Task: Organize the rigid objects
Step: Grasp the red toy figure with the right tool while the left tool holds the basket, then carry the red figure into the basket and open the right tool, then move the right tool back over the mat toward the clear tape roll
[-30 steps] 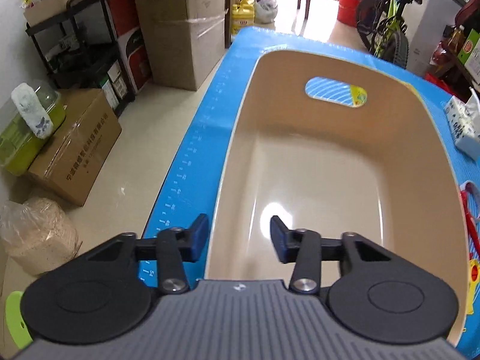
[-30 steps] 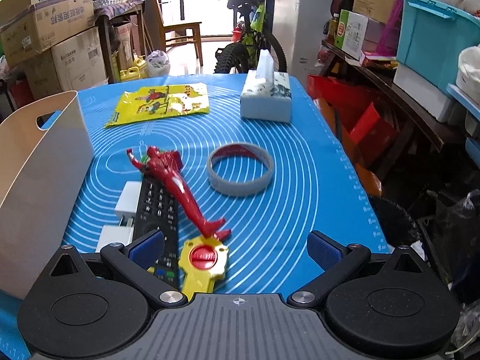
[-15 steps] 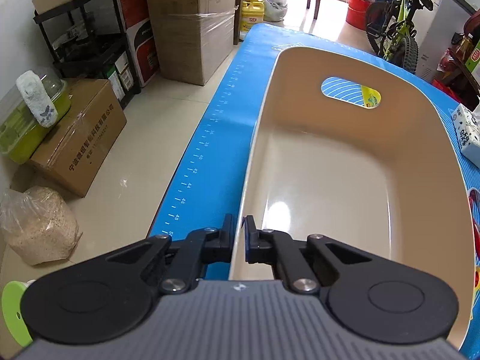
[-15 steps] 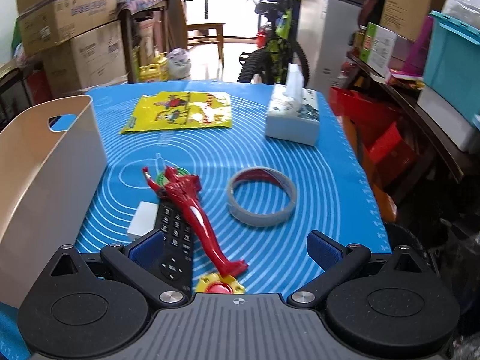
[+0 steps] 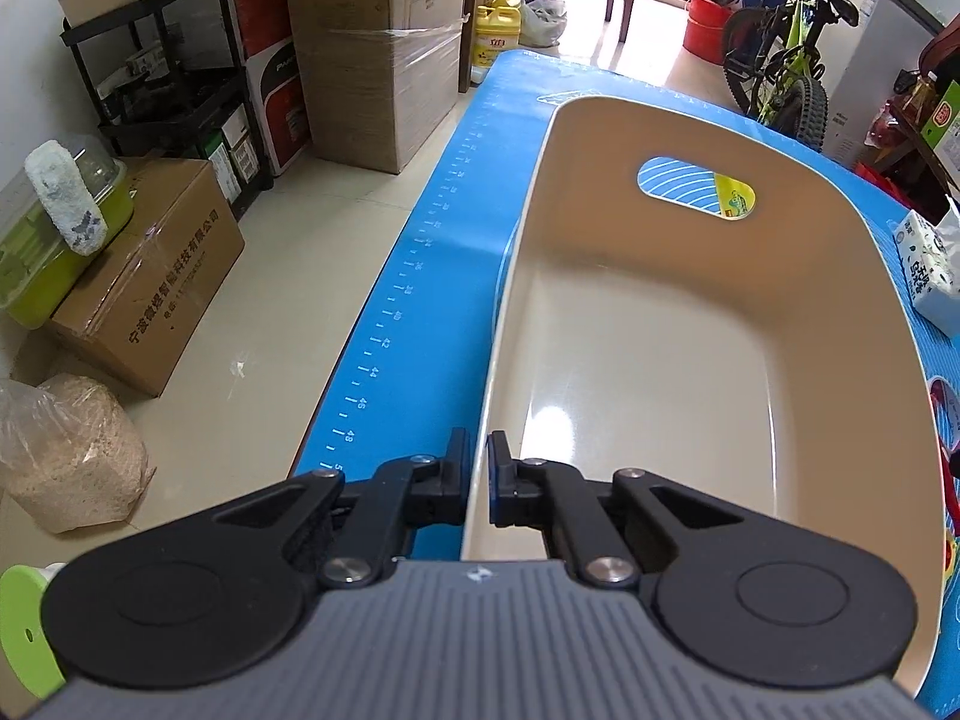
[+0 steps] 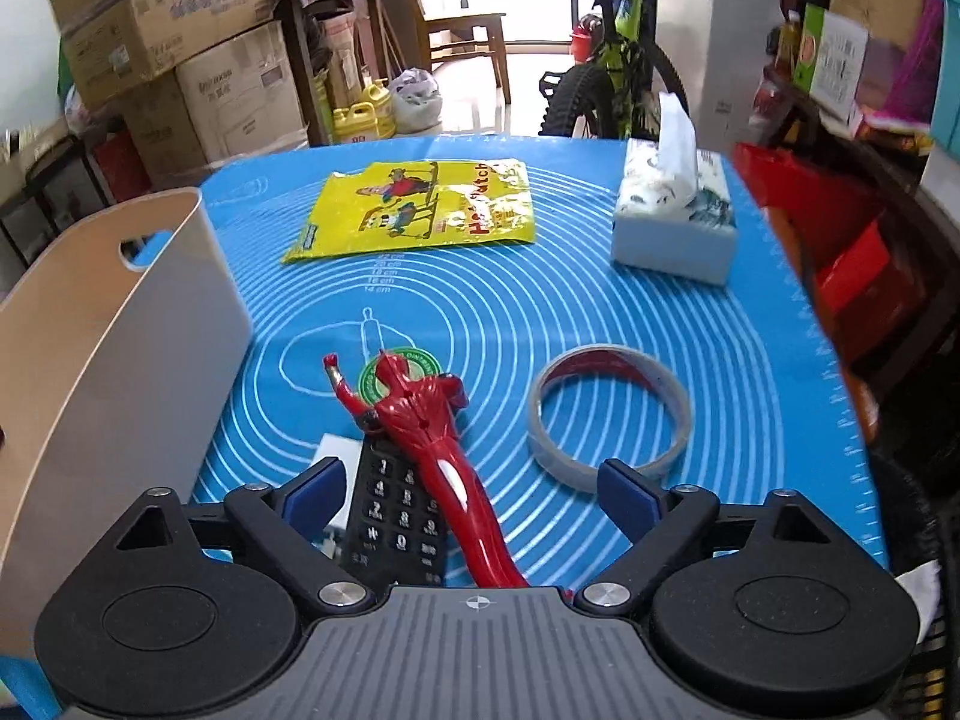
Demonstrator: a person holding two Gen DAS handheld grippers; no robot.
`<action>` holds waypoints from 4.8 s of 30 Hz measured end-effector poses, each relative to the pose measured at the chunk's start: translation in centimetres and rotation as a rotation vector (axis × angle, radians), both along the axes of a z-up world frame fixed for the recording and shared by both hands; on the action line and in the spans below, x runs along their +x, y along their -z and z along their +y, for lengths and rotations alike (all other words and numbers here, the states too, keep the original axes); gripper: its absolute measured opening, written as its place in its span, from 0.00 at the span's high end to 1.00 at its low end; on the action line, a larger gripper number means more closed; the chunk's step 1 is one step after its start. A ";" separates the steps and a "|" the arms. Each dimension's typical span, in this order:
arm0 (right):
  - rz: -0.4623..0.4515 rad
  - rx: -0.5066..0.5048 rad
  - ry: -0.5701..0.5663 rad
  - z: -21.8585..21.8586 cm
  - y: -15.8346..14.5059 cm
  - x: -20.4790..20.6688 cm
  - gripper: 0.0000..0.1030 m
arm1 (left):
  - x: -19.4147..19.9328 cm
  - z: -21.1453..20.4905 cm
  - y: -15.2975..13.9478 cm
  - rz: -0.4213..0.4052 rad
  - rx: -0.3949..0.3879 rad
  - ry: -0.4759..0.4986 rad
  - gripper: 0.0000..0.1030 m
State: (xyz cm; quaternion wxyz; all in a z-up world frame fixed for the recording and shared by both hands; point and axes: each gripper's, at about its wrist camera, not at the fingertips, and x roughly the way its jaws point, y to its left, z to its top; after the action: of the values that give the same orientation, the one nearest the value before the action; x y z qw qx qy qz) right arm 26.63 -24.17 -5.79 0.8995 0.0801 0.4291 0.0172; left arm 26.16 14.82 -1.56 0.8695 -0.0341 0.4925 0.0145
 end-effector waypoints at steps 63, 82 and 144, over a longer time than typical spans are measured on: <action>-0.249 0.186 -0.118 7.5 -10.6 0.7 0.69 | 0.0 0.0 0.1 -0.002 -0.011 -0.011 0.93; -0.134 0.214 -0.290 18.1 -8.2 3.1 0.68 | 0.0 0.3 0.2 -0.002 -0.037 -0.010 0.95; 0.033 -0.051 0.106 0.8 -0.4 -8.9 0.20 | 0.0 0.5 0.2 -0.002 -0.053 -0.012 0.95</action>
State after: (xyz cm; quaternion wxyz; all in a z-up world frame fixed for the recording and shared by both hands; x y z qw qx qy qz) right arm 17.73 -23.41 -5.40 0.8937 0.0802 0.4393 -0.0427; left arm 26.15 15.36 -1.75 0.8688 -0.0600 0.4915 0.0065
